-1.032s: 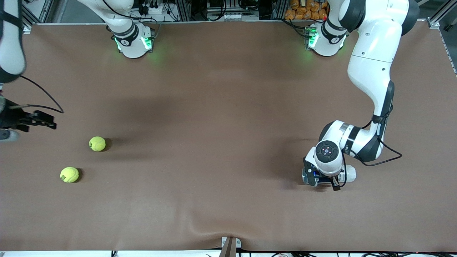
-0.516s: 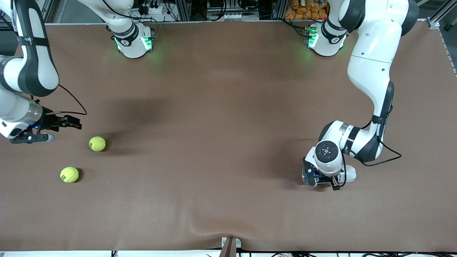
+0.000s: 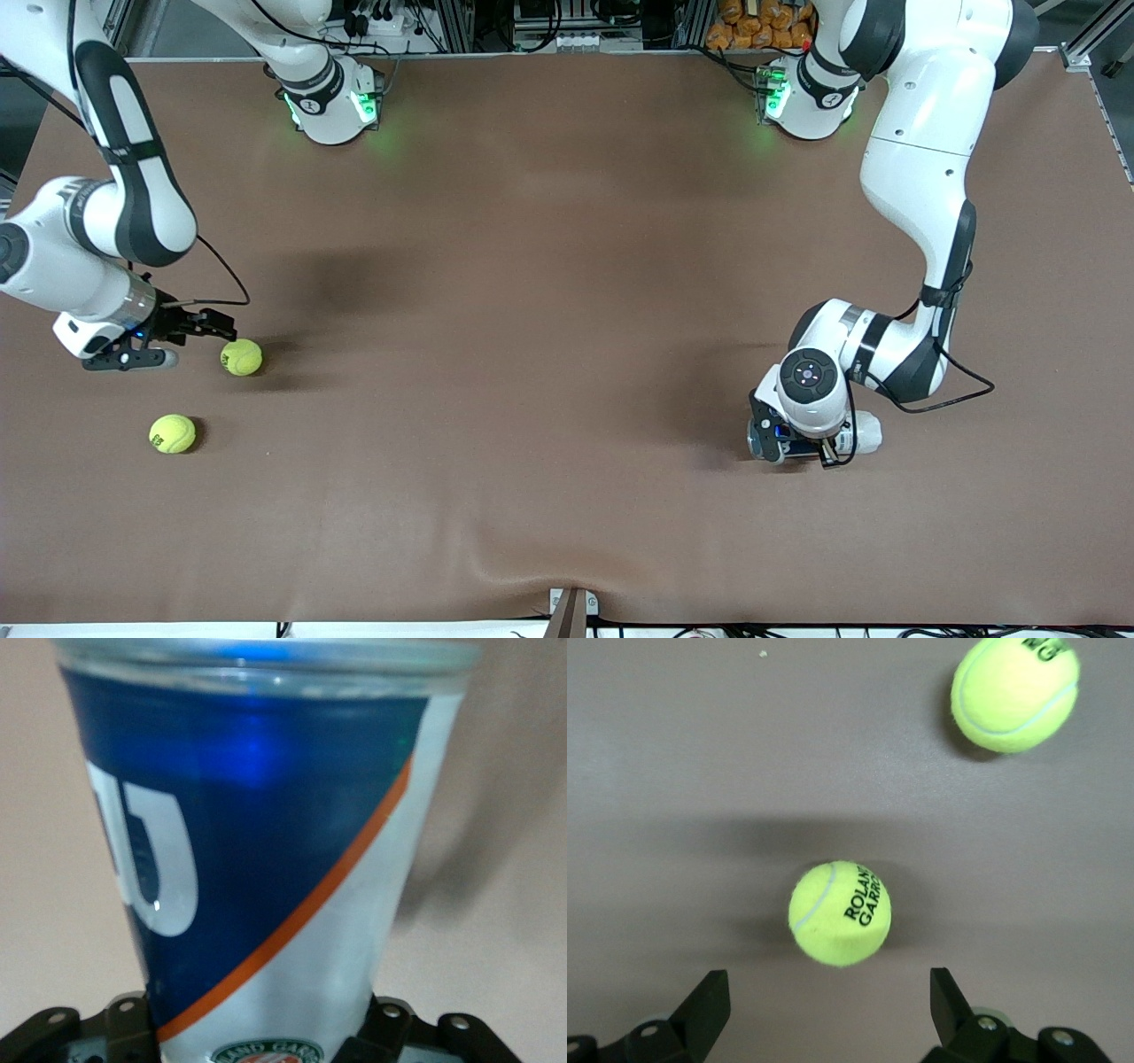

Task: Insert tennis ball vertically with right arm
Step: 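Lift the can with the left gripper while the right gripper reaches a ball, then grasp the ball with the right gripper while the left gripper carries the can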

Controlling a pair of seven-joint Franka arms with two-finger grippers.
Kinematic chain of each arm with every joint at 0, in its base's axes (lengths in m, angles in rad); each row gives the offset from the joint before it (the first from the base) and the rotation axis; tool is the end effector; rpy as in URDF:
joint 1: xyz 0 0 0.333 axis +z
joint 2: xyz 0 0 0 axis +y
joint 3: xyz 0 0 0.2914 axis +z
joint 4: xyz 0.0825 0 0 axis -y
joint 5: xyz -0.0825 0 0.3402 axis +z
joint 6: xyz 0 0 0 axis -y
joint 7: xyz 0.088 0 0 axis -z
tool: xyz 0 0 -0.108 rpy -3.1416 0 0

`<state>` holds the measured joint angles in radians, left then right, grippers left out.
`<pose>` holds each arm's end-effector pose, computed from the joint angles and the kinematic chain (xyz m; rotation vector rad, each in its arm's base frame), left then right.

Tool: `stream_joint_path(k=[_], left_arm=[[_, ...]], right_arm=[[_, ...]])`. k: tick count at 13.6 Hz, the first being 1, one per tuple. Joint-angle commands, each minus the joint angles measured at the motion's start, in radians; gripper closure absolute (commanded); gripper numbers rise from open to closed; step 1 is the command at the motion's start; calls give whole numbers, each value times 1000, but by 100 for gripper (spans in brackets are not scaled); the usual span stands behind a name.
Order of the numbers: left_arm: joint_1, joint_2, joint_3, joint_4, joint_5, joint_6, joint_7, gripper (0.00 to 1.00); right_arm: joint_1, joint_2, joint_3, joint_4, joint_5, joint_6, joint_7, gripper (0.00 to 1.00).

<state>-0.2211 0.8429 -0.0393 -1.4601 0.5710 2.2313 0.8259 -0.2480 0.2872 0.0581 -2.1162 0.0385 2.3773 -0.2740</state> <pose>0.6469 -0.1502 0.1887 -2.0695 1.8248 0.2477 0.5272 -0.1013 0.2830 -3.0928 -0.0832 0.0237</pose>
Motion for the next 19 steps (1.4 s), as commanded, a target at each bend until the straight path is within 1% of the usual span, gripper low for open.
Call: stream_joint_path(k=[1,4,6,7,9,11,12,14,16,17,18,19], left_arm=[[-6,-8,-27,15,12,-1,24,26],[-4,-39,-85,21,3,-9,24,26],[-4,-54,-115,24,-32,-10,24,26],[-6,-59,-137,30,-60,-12,22,26],[-4,-65,-189,43,-144,-13,9,26],[-6,-65,-209,46,-267,-13,7,25],[-6,-64,-223,64,-317,-12,7,24],[-9,-62,-287,92,-376,-13,-7,23],[-6,-62,-327,92,-422,-12,-39,22],[-1,-64,-352,92,-462,-10,-40,21],[6,-64,-376,92,-511,-6,-40,20],[8,-62,-390,92,-560,-2,-37,21]], right_arm=[[0,53,3,-2,23,71,1,0],[0,101,3,-1,27,115,4,0],[3,122,3,-1,67,126,3,0],[4,131,3,-1,72,134,4,0],[6,154,3,-1,72,157,3,0],[6,171,3,-1,72,181,3,0],[7,178,3,-1,72,190,3,0],[12,193,3,-1,72,210,3,0],[12,204,3,-1,72,236,7,0],[12,204,3,-1,72,238,7,15],[10,202,3,-1,72,237,7,38],[10,198,3,-1,72,235,7,56]])
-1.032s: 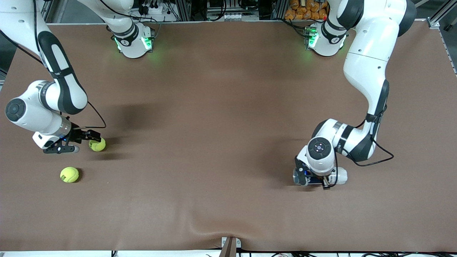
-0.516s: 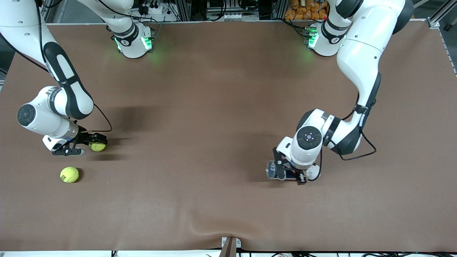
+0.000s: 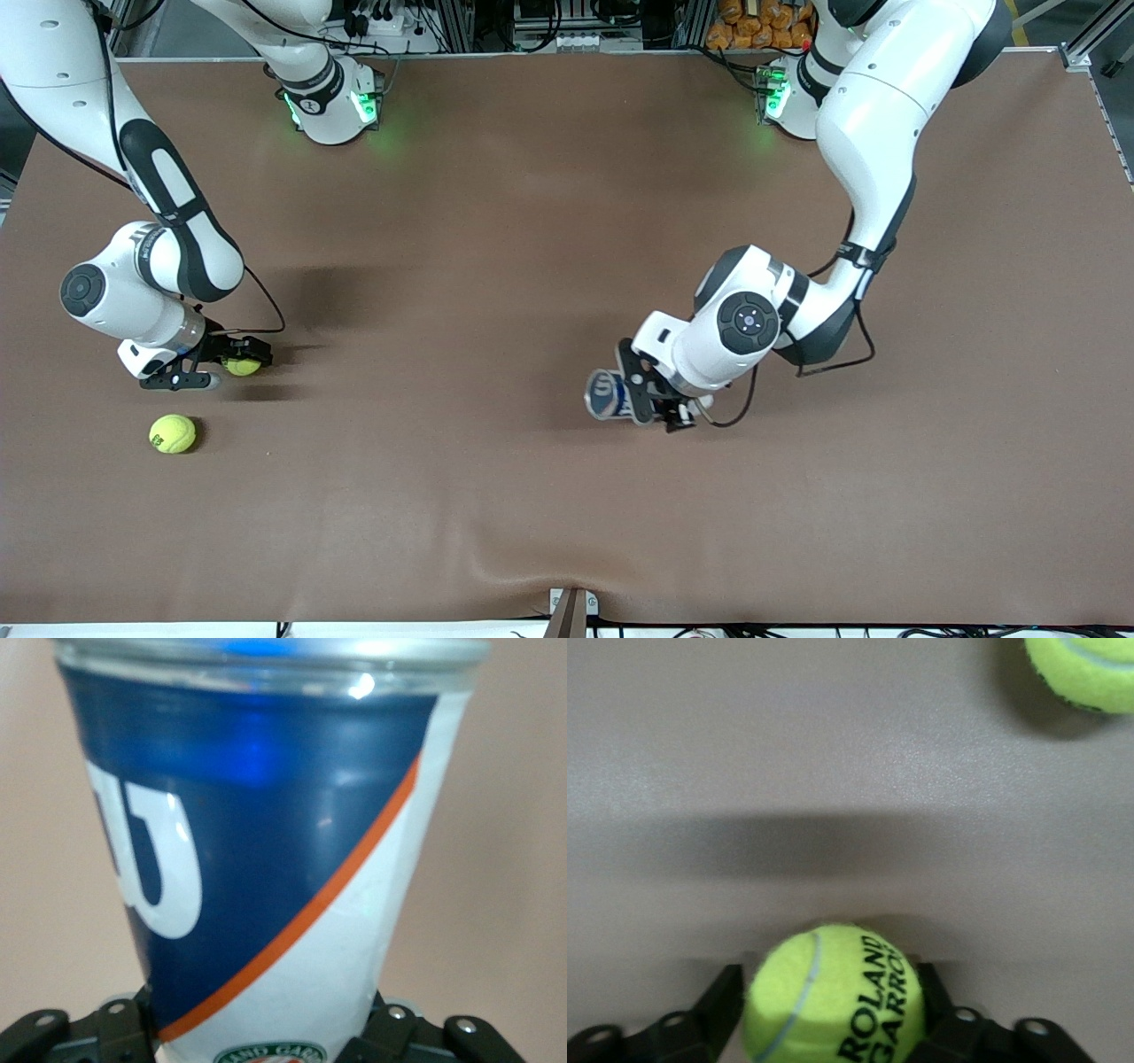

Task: Insert tennis ball vertically with right arm
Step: 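Grasp the ball with the right gripper while the left gripper carries the can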

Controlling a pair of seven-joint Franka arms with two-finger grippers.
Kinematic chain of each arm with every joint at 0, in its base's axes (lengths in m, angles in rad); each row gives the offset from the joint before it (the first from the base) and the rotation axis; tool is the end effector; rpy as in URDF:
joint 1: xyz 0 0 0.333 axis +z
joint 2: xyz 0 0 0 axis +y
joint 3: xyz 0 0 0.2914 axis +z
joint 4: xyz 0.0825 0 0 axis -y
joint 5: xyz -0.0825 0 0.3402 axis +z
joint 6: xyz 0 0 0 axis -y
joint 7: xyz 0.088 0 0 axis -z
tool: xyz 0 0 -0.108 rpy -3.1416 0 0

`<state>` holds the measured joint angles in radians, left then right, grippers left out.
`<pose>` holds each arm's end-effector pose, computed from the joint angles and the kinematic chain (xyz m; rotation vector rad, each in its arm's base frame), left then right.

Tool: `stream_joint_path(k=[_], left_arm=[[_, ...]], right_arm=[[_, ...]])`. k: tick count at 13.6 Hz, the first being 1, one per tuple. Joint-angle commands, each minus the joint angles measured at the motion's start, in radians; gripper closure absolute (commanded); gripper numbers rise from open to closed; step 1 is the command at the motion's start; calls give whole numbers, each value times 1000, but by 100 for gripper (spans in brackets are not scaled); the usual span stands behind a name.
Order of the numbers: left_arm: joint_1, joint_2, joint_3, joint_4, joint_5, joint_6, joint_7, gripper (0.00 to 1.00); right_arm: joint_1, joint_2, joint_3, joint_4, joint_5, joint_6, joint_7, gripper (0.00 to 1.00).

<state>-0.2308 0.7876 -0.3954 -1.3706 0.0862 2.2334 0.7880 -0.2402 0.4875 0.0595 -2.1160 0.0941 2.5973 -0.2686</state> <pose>0.5965 -0.3508 0.2880 2.3114 -1.8277 0.2186 0.5328 -0.0991 0.1938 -3.0657 -0.0006 -0.0166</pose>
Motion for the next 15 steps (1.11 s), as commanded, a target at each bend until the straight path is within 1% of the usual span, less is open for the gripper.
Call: stream_joint_path(k=[1,2,3,6,8,10,11,13,14,15], left_arm=[[18,-8,-49,2,-116,-3,0,21],[18,-8,-69,2,-152,8,0,21],[19,-7,-85,2,-178,41,0,22],[12,4,-126,-2,-235,145,0,22],[-10,13,-129,-5,-284,240,-6,23],[-51,31,-129,-5,-357,329,-6,23],[-77,44,-129,-5,-394,380,-6,22],[-137,73,-128,-7,-462,513,-6,22],[-172,87,-126,-8,-488,576,-6,22],[-208,103,-123,-8,-508,632,-6,22]], right_arm=[[2,-10,2,1,16,7,2,61],[2,-27,2,1,16,1,3,63],[4,-52,2,1,16,-11,5,72],[12,-140,2,27,16,-139,3,73],[34,-216,0,51,16,-227,6,73],[50,-292,-10,106,15,-377,9,73],[73,-328,-29,154,12,-481,34,72],[122,-369,-56,253,7,-662,67,70],[140,-389,-61,290,4,-728,90,67],[156,-412,-64,319,1,-785,104,67]])
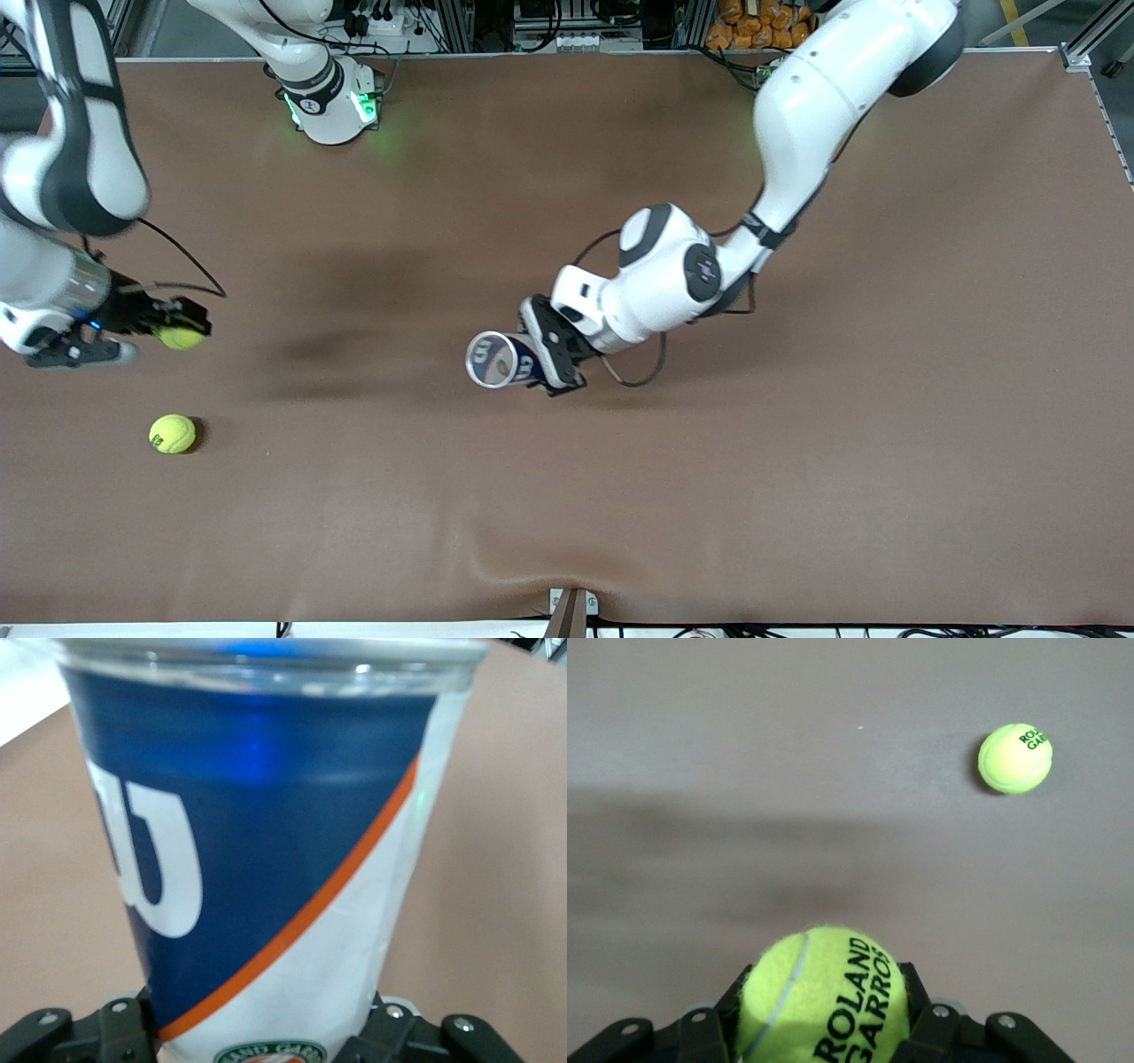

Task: Insert tennis ball vertically with right arm
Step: 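Grasp the ball with the right gripper while the left gripper carries the can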

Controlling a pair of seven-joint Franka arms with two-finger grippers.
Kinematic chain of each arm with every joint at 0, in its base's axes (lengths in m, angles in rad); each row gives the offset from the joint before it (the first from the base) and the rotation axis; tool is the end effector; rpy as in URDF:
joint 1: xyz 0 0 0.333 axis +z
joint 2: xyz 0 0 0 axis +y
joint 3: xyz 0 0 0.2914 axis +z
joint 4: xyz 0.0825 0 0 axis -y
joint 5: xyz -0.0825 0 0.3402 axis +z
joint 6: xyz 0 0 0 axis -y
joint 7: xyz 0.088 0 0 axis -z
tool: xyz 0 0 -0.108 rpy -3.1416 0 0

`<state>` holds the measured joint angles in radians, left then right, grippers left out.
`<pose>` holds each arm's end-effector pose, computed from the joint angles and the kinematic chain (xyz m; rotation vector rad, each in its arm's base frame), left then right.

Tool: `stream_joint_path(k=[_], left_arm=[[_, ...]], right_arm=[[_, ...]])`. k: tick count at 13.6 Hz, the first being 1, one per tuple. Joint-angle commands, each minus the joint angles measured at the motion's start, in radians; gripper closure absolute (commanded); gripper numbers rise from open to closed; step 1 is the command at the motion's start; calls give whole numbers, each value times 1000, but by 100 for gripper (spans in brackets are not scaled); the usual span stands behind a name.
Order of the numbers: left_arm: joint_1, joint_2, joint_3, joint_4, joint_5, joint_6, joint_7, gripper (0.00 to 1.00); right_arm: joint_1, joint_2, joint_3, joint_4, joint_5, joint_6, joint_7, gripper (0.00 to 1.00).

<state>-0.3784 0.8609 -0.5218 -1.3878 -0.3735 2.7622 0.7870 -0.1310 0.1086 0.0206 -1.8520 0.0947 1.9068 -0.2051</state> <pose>0.5388 -0.4819 0.3055 2.1040 -1.2800 0.6866 0.5392 -0.0532 0.4485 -3.0415 -0.0928 0.0591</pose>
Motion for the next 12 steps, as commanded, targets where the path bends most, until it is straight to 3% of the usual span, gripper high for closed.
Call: stream_joint_path(k=[1,4,12], left_arm=[[-85,56,5,9,-60,167,-5,22],[-152,147,3,13,-61,376,-2,22],[-246,230,-1,13,-114,595,-5,21]], right_arm=[[54,-47,-27,92,0,-154,42,67],[54,-58,-28,230,0,-348,44,68],[45,-53,-27,241,-18,-330,43,72]])
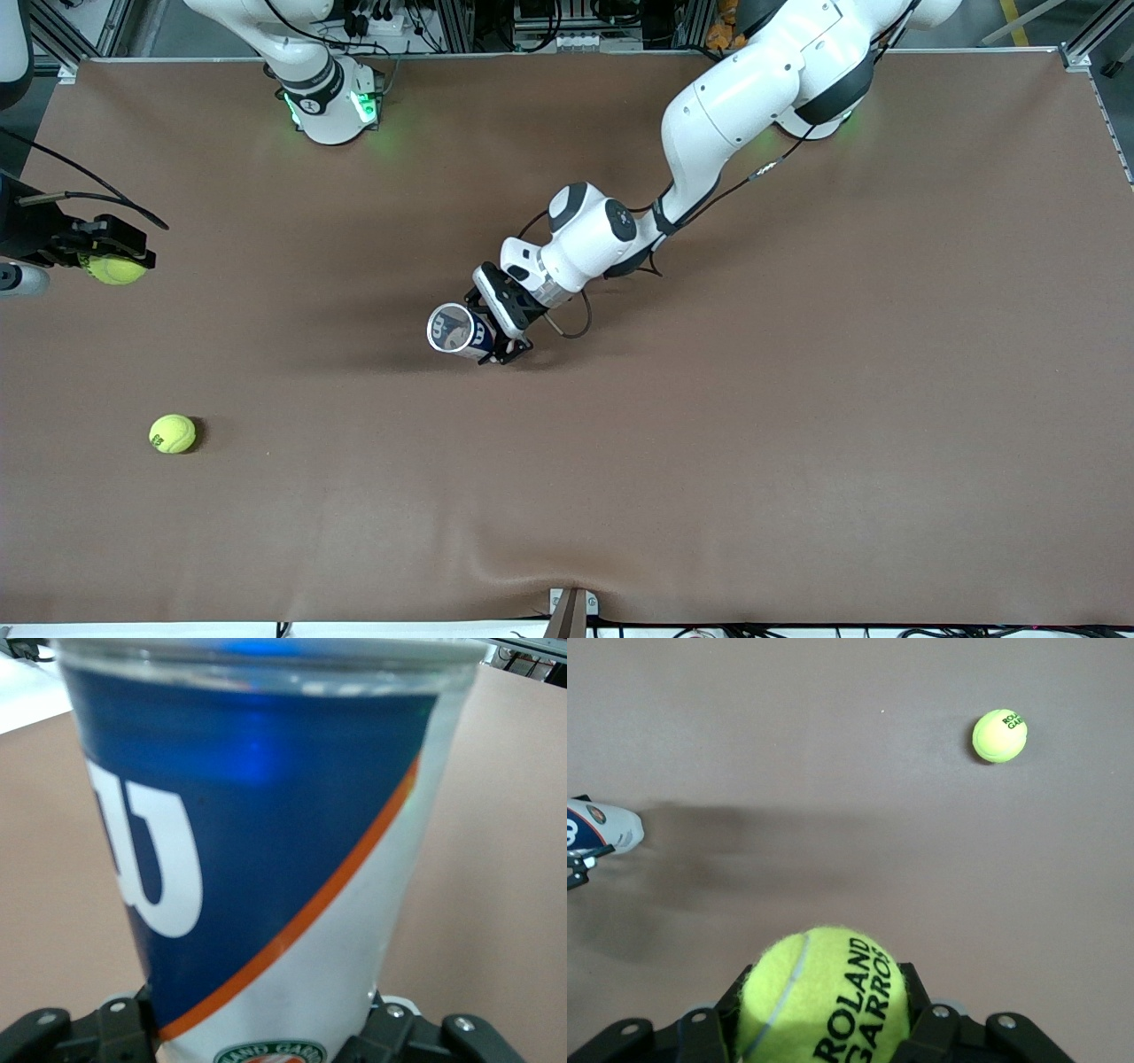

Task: Insert tennis ball vertically with right arm
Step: 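Carry the ball with the right gripper above the can's open rim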

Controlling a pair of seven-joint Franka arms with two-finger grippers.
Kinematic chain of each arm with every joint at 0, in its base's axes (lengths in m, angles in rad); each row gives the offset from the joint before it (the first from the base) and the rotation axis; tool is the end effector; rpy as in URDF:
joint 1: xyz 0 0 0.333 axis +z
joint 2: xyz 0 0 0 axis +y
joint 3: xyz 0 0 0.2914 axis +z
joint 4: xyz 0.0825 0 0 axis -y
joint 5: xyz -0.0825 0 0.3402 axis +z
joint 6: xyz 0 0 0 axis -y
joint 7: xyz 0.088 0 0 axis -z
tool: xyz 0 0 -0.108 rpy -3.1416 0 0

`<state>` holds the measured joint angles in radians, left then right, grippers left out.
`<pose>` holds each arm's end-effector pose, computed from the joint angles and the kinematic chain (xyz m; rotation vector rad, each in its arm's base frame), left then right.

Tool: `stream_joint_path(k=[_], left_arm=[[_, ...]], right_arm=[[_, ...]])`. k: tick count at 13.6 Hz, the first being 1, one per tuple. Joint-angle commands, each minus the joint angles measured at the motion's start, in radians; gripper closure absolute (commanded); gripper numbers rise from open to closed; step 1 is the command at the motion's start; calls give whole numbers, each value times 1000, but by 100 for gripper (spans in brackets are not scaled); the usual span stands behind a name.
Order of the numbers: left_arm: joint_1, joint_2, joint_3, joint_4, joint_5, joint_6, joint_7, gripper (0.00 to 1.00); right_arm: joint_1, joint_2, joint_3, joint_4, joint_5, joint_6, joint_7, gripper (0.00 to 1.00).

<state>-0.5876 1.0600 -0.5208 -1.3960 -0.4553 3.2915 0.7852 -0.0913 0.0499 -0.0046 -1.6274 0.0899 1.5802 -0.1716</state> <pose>0.4595 -0.5453 0.2143 2.1379 -1.1014 0.9528 0.5197 -0.0403 0.5502 -3.0354 -0.1070 0.1281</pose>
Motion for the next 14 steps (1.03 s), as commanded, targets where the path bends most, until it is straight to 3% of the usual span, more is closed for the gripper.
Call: stream_joint_path(k=[1,11,14], left_arm=[[-47,41,-4,23,-32,86,-12,21],[-115,87,-2,26,-32,217,-116,21],[-133,97,-1,26,-32,244,-127,21]], right_arm=[[5,5,-1,17,-13,-3,9,72],[10,8,3,7,-81,17,15,68],[39,2,20,-8,-81,11,134,68]])
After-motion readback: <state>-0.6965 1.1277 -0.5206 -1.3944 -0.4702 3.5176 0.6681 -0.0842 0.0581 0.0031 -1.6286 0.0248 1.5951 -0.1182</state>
